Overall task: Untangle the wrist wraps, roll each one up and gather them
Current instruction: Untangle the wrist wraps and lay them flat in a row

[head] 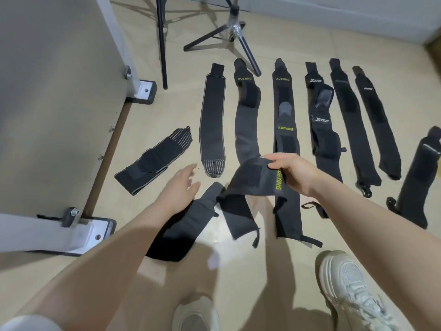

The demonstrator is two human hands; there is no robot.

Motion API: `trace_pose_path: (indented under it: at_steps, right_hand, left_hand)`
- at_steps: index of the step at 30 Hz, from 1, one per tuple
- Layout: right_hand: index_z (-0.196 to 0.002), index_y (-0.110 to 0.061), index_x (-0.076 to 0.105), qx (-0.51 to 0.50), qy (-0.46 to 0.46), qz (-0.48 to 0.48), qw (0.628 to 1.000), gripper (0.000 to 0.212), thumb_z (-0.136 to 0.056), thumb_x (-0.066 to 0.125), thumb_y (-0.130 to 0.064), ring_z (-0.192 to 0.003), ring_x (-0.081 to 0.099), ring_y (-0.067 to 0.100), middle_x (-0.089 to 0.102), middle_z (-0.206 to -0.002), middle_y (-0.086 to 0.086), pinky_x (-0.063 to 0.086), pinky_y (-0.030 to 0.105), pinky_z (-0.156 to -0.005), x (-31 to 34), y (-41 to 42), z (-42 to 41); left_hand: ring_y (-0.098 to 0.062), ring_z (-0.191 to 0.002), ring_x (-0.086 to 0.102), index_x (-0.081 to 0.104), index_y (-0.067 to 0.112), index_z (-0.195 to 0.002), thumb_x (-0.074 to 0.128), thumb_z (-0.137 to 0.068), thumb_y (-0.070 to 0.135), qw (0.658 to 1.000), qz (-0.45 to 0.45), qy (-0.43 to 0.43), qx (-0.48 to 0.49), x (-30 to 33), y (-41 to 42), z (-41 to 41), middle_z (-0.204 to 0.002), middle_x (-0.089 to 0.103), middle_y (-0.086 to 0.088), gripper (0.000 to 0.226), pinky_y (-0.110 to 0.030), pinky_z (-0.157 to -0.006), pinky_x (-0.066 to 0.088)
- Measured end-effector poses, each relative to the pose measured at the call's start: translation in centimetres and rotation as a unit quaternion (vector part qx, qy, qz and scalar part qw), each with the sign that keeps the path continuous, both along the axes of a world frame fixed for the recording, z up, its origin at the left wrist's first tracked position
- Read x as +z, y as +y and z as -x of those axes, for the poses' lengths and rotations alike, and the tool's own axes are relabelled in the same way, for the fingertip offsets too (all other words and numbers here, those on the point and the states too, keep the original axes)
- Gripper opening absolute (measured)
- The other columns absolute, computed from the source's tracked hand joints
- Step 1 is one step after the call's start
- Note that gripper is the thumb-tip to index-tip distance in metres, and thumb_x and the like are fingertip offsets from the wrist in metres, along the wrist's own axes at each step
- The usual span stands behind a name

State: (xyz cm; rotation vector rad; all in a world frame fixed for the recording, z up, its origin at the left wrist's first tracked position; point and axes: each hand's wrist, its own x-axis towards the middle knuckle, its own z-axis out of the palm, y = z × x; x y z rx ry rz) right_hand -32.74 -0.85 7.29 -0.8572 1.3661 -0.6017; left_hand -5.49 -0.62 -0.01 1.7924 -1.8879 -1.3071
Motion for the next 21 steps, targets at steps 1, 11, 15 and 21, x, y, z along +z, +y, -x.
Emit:
trace_pose_path:
  at_steps: [1,11,15,21]
  right_hand:
    - [-0.100,-0.009,0.071,0.022,-0.001,0.002,1.000,0.037,-0.087,0.039,0.006,-0.088,0.068,0.018,0.073,-0.097,0.004,0.052,0.023,-0.075,0.3,-0.4,-0.2]
    - [-0.104,-0.011,0.061,0.258,-0.062,0.054,0.963,0.030,-0.076,0.054,-0.003,-0.091,0.063,0.015,0.066,-0.098,0.008,0.049,0.023,-0.084,2.5,-3.9,-0.1]
    - [-0.094,-0.024,0.060,0.284,0.063,0.141,0.946,0.027,-0.079,0.071,-0.004,-0.084,0.058,0.008,0.063,-0.089,0.002,0.045,0.027,-0.084,1.7,-4.8,0.2]
    - [-0.127,-0.027,0.045,0.166,0.248,0.228,0.927,0.058,-0.077,0.075,-0.033,-0.128,0.032,0.012,0.038,-0.135,-0.004,0.029,0.025,-0.100,1.2,-4.3,1.5]
  left_hand:
    - [-0.016,-0.119,0.049,0.035,0.021,-0.143,0.044,-0.099,0.026,0.995,0.006,0.094,0.039,1.7,-0.3,1.3,-0.130,0.047,0.004,0.046,-0.024,-0.093,0.039]
    - [-0.004,-0.063,0.053,0.061,0.029,-0.106,0.054,-0.083,0.059,0.979,-0.022,0.202,-0.017,8.6,-2.3,8.9,-0.072,0.057,0.013,0.039,-0.025,-0.056,0.042]
    - [0.003,-0.062,0.057,0.066,0.026,-0.097,0.069,-0.081,0.033,0.975,-0.086,0.203,0.006,8.3,-2.2,9.7,-0.055,0.060,0.017,0.017,-0.012,-0.063,0.042]
    - [-0.019,-0.095,0.068,0.065,0.014,-0.110,0.058,-0.092,0.015,0.931,-0.198,0.300,0.062,7.7,-1.1,11.7,-0.106,0.071,-0.009,0.020,-0.029,-0.082,0.054]
